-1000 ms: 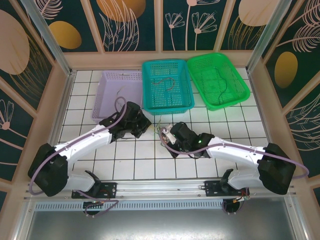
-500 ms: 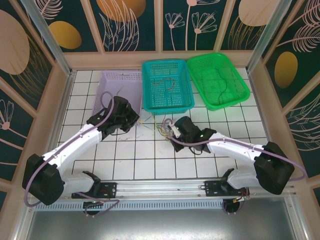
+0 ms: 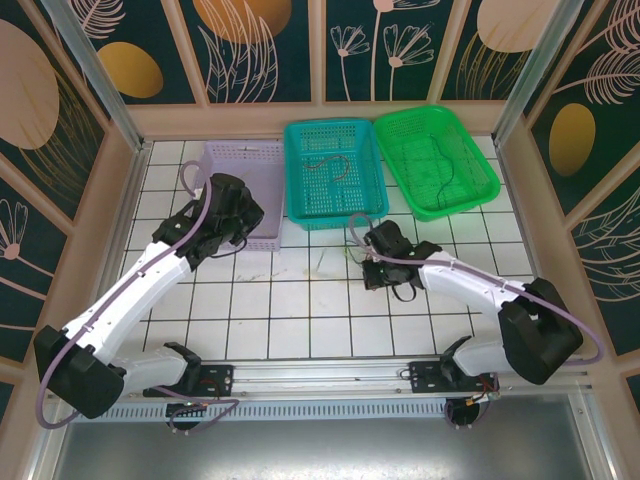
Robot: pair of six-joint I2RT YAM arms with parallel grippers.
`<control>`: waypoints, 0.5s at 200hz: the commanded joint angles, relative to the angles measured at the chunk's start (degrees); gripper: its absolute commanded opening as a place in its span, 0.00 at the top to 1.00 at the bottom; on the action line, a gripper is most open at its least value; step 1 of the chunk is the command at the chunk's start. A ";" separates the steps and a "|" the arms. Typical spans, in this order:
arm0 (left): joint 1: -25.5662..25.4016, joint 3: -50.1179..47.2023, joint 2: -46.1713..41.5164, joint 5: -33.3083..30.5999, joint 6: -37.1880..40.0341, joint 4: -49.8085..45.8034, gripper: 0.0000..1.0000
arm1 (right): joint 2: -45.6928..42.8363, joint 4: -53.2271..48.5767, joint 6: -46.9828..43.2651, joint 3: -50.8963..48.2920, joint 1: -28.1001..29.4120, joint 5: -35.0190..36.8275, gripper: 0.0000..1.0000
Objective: Untangle the cables
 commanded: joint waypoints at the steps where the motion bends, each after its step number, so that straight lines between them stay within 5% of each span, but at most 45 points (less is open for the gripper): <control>1: 0.42 4.02 -0.84 -4.46 3.91 -4.20 1.00 | 0.56 -5.27 4.37 0.96 -1.52 3.70 1.00; 27: 0.38 6.20 0.73 -2.02 5.81 -4.85 1.00 | -1.37 -3.24 3.44 0.81 -2.28 1.90 1.00; 52: -0.32 0.10 1.59 13.35 3.98 6.27 1.00 | -5.54 0.89 -0.17 0.61 -1.69 -1.39 1.00; 76: -5.52 -5.07 3.52 21.75 3.28 19.14 0.63 | -9.52 2.99 -3.03 1.07 -1.31 -3.87 1.00; 100: -9.23 -3.49 8.41 23.02 6.12 18.27 0.51 | -13.18 2.78 -5.15 2.62 -1.16 -4.81 1.00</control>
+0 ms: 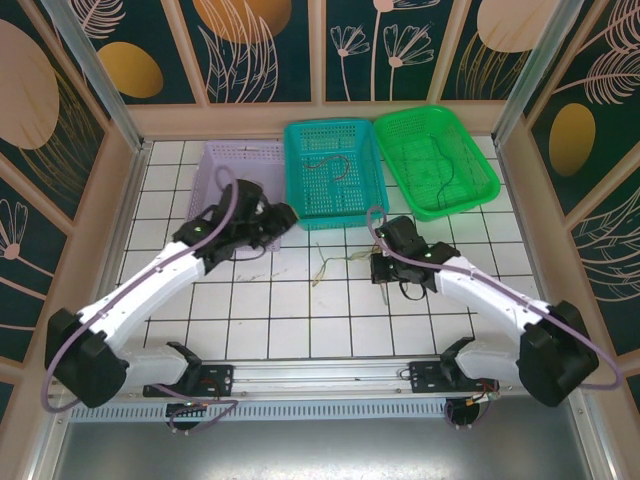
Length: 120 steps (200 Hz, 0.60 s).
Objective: Untangle the cables
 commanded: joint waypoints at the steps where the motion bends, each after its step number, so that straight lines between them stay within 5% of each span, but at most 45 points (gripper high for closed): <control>1: -2.86 0.43 3.45 6.85 2.33 6.13 0.50 | -3.96 1.83 -3.70 2.60 0.43 -2.20 1.00; 37: -2.97 0.90 5.19 7.21 2.88 9.61 0.35 | -8.49 1.02 -5.26 5.22 0.36 -3.44 1.00; 120: -4.91 4.17 10.13 10.12 7.68 8.54 0.39 | -9.60 0.70 -0.09 11.96 -2.65 -6.85 1.00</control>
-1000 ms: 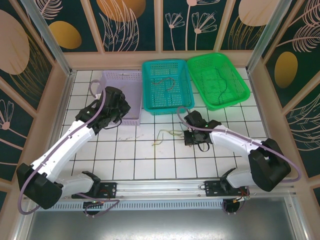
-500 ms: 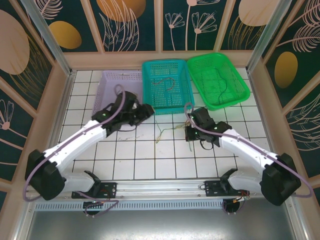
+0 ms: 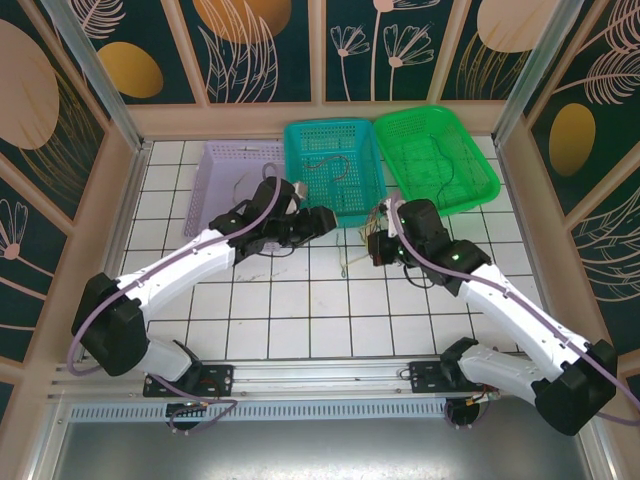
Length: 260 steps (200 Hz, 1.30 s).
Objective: Untangle the cables
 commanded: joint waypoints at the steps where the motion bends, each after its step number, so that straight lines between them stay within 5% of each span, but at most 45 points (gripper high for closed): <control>1: -0.62 -0.21 0.18 1.57 1.94 1.06 0.39 | -0.68 0.48 2.83 3.82 -1.90 -2.46 1.00; 59: -1.62 -7.68 -2.18 -0.14 3.52 6.80 0.38 | 0.66 0.81 8.32 12.77 -5.62 -7.66 1.00; 91: -1.71 -11.47 -3.06 -1.18 -1.46 12.66 0.25 | 3.01 -1.16 9.69 18.18 -6.01 -9.06 1.00; 110: -1.73 -12.79 -3.99 -2.64 -6.61 17.10 0.07 | 3.49 -1.08 10.92 19.51 -5.94 -9.86 1.00; 125: -1.85 -13.15 -4.95 -4.37 -10.36 19.95 0.01 | 3.60 -0.80 11.93 19.83 -5.94 -10.37 1.00; 161: -1.81 -12.97 -4.46 -4.28 -16.48 24.57 0.04 | 3.21 0.29 14.22 18.91 -5.93 -12.08 1.00; 212: -2.07 -5.65 2.76 -2.11 -11.97 13.93 0.13 | 2.49 0.18 15.90 19.78 -5.93 -13.08 1.00; 260: -3.85 -0.70 9.67 0.09 -11.90 14.43 0.22 | 1.55 -0.31 17.05 19.59 -5.93 -13.98 1.00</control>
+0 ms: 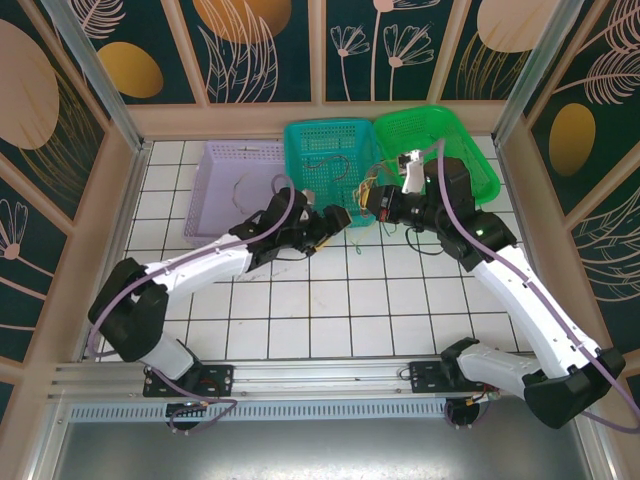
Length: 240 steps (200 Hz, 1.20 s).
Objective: Untangle the cables
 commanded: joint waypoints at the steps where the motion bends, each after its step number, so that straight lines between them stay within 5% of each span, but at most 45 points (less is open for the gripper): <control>1: -1.39 3.81 3.49 1.70 0.94 -1.13 0.22 | -1.94 0.06 1.36 1.75 -0.38 -1.36 1.00; 43: -2.70 5.34 7.24 2.25 1.40 -1.42 0.46 | -3.13 -0.21 1.74 1.09 -0.38 -1.13 1.00; 57: -2.67 5.16 8.54 1.82 1.48 -0.92 0.66 | -3.59 -0.51 1.75 0.75 -0.43 -0.71 1.00; 72: -2.66 5.59 7.94 0.57 1.97 -1.70 1.00 | -3.93 -1.94 1.03 0.88 -0.51 0.86 1.00; 101: -2.81 7.07 0.56 -1.82 4.53 -5.56 1.00 | -4.88 -8.58 0.41 -0.15 -3.13 7.84 1.00; 144: -2.80 8.03 -12.88 -13.97 8.26 -18.34 1.00 | -5.40 -14.68 3.29 -8.52 -11.56 7.31 1.00; 163: -2.78 8.76 -15.82 -17.74 9.87 -19.40 1.00 | -3.80 -14.80 4.13 -14.48 -12.78 6.83 0.82; 192: -2.73 9.41 -12.81 -9.77 10.95 -11.16 1.00 | -1.21 -9.46 5.86 -22.69 -14.00 4.21 0.57; 240: -2.80 11.70 -9.09 -2.08 12.46 -6.35 1.00 | -4.28 -6.99 5.80 -24.18 -13.96 6.54 0.46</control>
